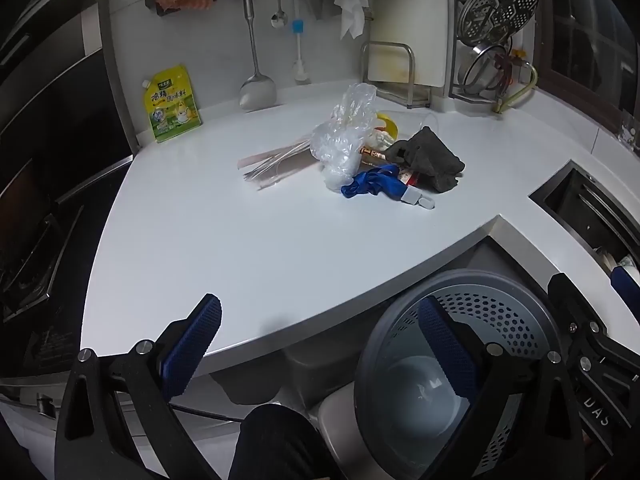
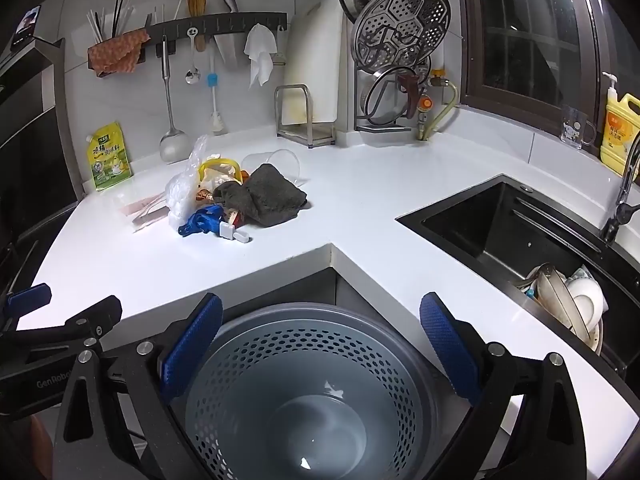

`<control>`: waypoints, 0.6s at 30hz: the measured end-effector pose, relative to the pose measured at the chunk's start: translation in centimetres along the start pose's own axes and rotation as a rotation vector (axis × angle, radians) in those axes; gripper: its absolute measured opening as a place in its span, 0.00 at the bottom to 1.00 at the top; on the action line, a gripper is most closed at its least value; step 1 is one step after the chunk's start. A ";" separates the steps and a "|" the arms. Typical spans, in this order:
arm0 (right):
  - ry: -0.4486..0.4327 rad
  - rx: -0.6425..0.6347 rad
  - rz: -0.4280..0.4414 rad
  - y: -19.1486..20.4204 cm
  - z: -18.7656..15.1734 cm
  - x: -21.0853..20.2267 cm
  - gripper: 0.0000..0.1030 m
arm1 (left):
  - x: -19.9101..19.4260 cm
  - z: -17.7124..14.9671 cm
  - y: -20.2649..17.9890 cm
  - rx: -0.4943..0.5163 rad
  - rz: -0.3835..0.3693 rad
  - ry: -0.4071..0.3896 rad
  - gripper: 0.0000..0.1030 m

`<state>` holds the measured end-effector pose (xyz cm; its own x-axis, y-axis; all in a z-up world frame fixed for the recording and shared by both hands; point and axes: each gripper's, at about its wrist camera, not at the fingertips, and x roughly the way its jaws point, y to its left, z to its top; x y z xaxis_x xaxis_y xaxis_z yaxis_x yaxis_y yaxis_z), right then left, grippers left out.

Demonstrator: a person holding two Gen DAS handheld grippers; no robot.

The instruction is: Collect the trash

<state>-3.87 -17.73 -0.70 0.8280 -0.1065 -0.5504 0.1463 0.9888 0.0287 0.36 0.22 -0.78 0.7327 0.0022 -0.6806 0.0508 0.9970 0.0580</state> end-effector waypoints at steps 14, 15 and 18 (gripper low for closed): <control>-0.004 0.008 -0.004 0.0 -0.2 0.2 0.92 | -0.2 0.1 -0.3 0.001 0.005 -0.015 0.94; -0.002 0.006 -0.004 0.2 -0.2 0.3 0.92 | -0.3 0.1 -0.3 0.001 0.005 -0.016 0.94; -0.004 0.009 -0.004 0.2 -0.1 0.2 0.92 | -0.3 0.1 -0.2 0.001 0.004 -0.014 0.94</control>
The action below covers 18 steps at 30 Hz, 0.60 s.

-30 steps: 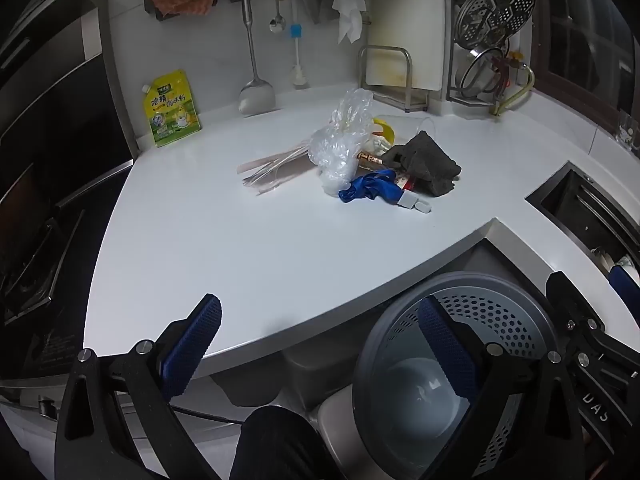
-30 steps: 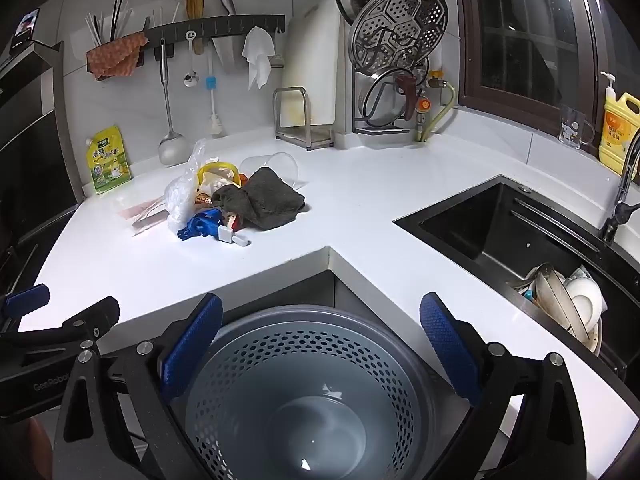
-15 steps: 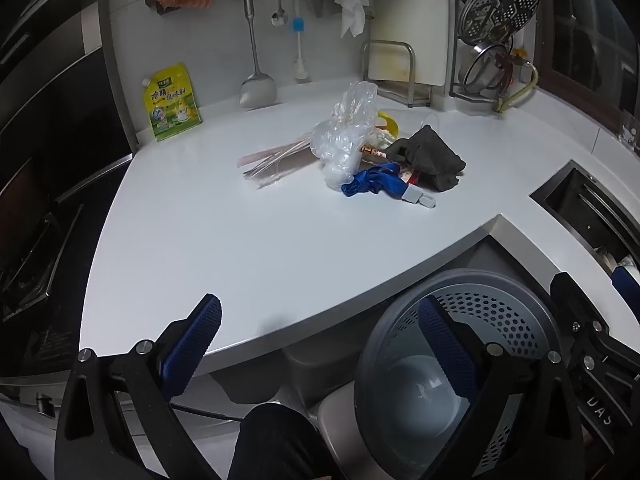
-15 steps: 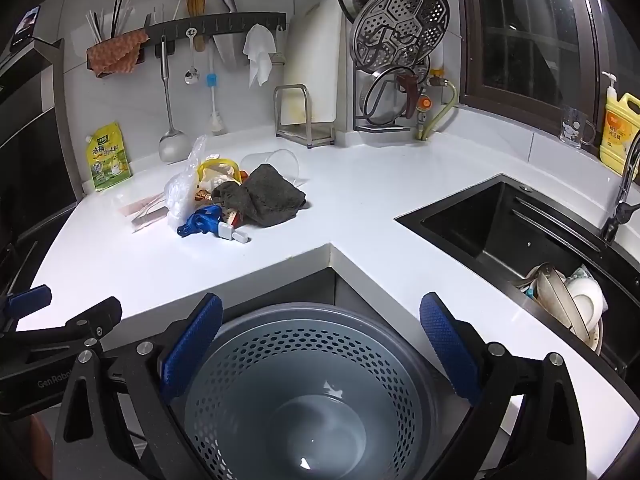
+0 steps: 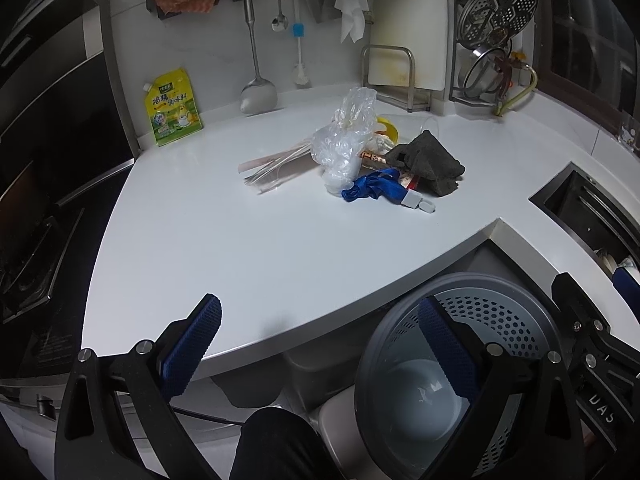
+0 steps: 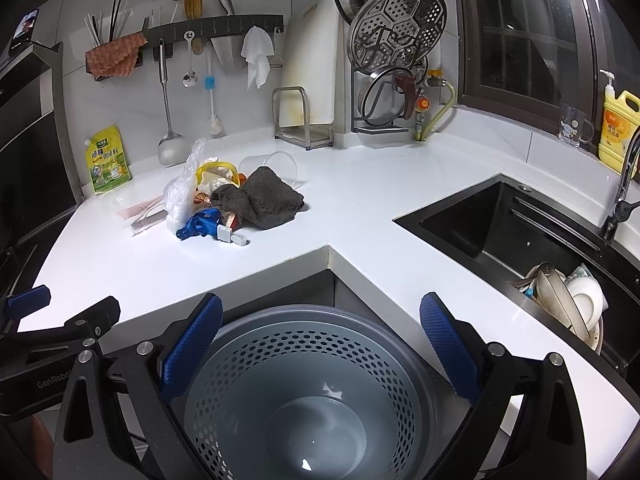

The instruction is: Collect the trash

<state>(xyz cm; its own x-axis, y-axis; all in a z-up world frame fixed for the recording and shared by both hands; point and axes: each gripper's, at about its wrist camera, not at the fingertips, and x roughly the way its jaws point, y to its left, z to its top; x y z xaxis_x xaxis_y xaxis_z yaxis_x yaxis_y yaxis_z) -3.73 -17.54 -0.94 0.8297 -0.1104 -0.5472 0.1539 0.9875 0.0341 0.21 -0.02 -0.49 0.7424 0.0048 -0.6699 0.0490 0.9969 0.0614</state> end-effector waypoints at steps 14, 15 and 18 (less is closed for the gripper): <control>-0.003 0.000 0.003 -0.2 0.2 -0.3 0.92 | -0.3 0.2 0.2 0.001 0.000 -0.005 0.94; -0.003 0.000 0.003 -0.2 0.3 -0.4 0.92 | -0.4 0.2 0.2 0.001 -0.002 -0.006 0.94; -0.003 0.000 0.002 -0.1 0.1 -0.3 0.92 | -0.5 0.2 0.1 0.004 -0.003 -0.009 0.94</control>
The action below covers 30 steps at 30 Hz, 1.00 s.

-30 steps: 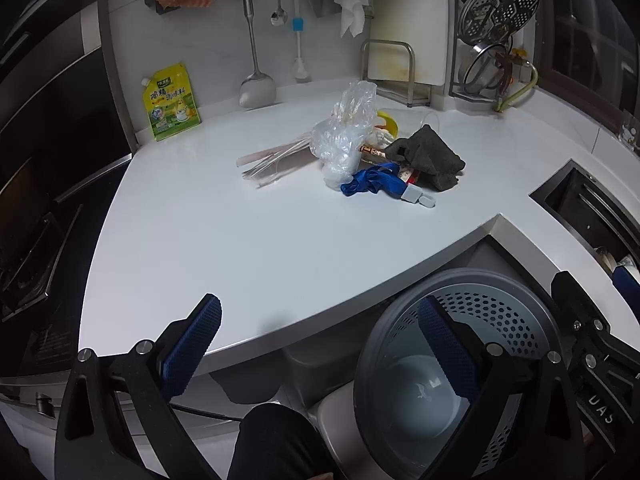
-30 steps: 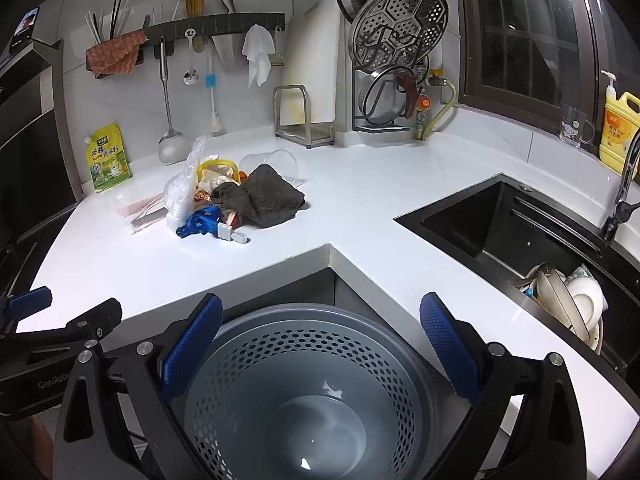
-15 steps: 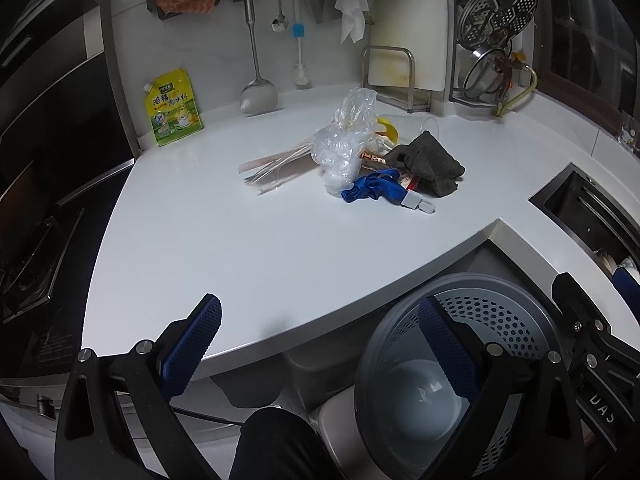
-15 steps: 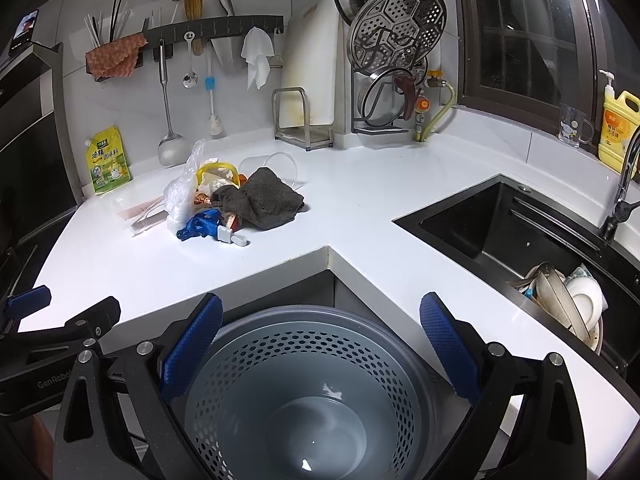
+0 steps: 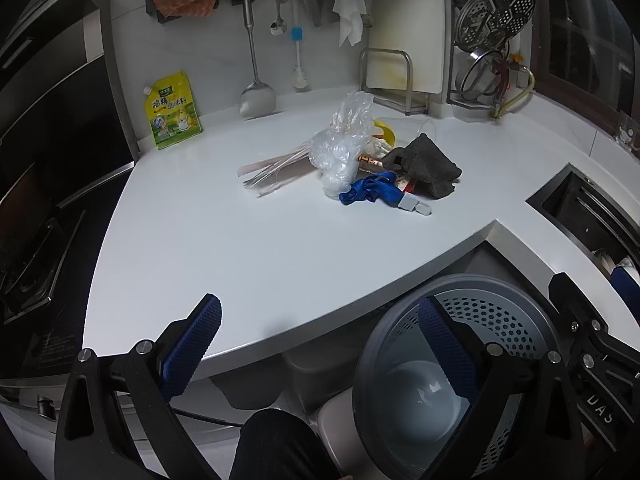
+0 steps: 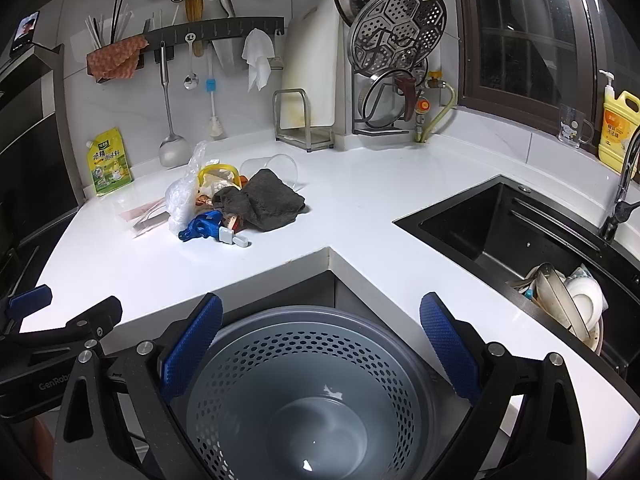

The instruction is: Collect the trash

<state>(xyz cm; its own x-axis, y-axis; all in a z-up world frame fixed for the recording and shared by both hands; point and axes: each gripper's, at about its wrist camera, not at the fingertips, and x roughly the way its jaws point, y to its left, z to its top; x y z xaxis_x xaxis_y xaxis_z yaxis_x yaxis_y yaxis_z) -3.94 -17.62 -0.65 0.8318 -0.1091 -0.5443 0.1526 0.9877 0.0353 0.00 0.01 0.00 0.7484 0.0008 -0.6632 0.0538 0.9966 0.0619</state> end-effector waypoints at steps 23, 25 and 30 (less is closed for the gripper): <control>-0.003 0.000 0.010 0.0 0.2 -0.5 0.92 | -0.1 0.0 -0.1 0.005 0.001 -0.009 0.94; -0.002 -0.001 0.008 0.1 0.3 -0.5 0.92 | -0.1 0.1 -0.1 0.006 0.001 -0.009 0.94; -0.002 -0.001 0.009 0.1 0.3 -0.5 0.92 | 0.0 -0.1 -0.2 0.010 0.004 -0.006 0.94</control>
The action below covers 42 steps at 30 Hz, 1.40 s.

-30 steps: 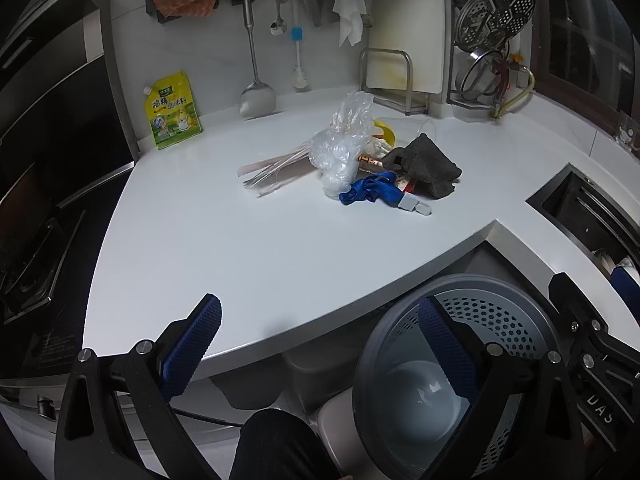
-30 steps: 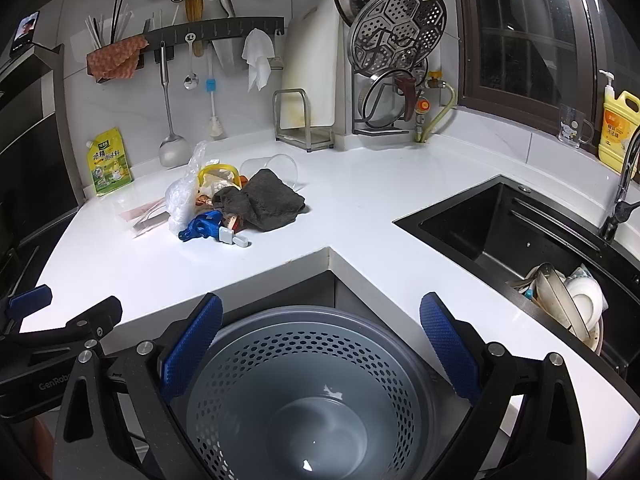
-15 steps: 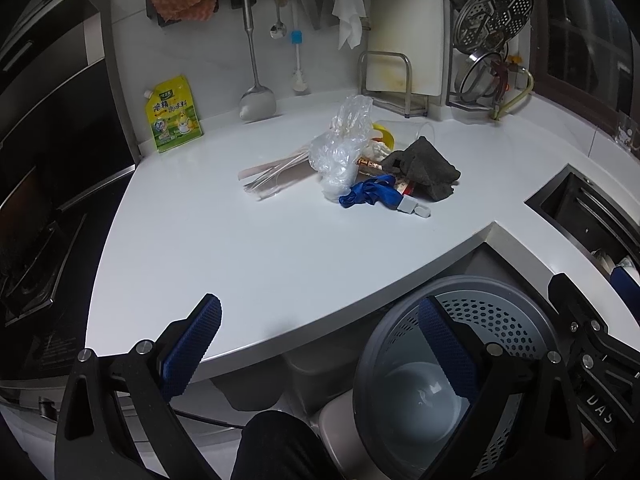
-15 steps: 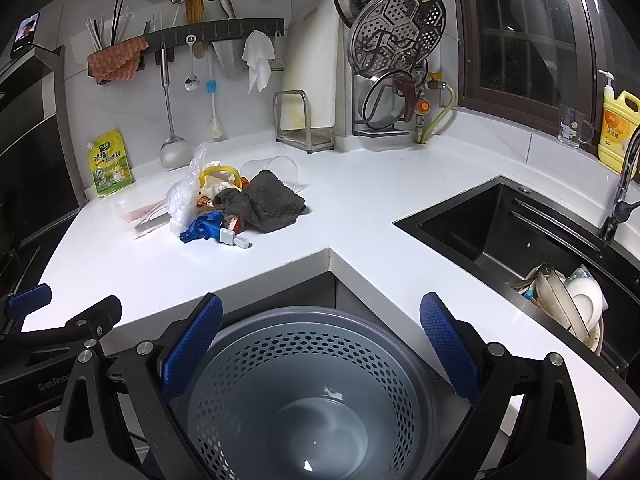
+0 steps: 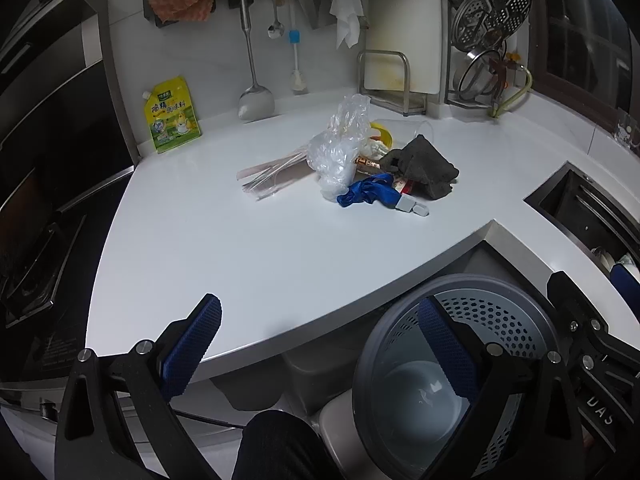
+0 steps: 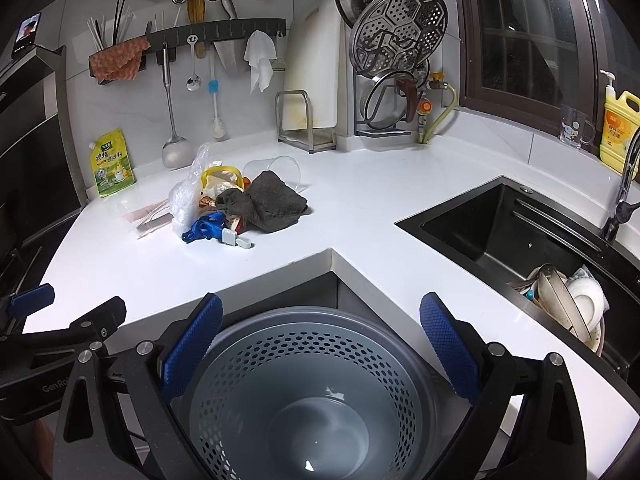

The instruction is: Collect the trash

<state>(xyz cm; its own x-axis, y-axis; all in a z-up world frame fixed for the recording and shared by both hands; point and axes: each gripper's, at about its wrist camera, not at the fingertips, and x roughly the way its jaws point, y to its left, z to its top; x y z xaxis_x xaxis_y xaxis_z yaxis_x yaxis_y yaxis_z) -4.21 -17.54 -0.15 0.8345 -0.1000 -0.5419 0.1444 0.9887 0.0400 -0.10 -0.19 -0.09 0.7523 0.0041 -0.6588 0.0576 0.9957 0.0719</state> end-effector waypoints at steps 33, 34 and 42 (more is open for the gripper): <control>0.045 0.002 0.162 -0.2 3.0 6.6 0.92 | 4.6 3.3 3.4 -0.074 0.031 0.006 0.94; 0.046 -0.006 0.165 -0.1 3.3 7.2 0.92 | 4.8 3.6 3.5 -0.076 0.030 0.003 0.94; 0.079 -0.039 0.202 0.8 5.9 11.1 0.92 | 7.0 5.4 3.9 -0.097 0.032 0.014 0.94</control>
<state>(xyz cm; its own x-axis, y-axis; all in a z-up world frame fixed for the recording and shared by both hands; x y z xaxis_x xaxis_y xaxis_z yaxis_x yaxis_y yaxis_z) 8.29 -18.48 -1.20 0.8000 0.1081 -0.5902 -0.0433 0.9915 0.1229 8.93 3.24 -0.36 0.7433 0.0371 -0.6679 -0.0308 0.9993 0.0212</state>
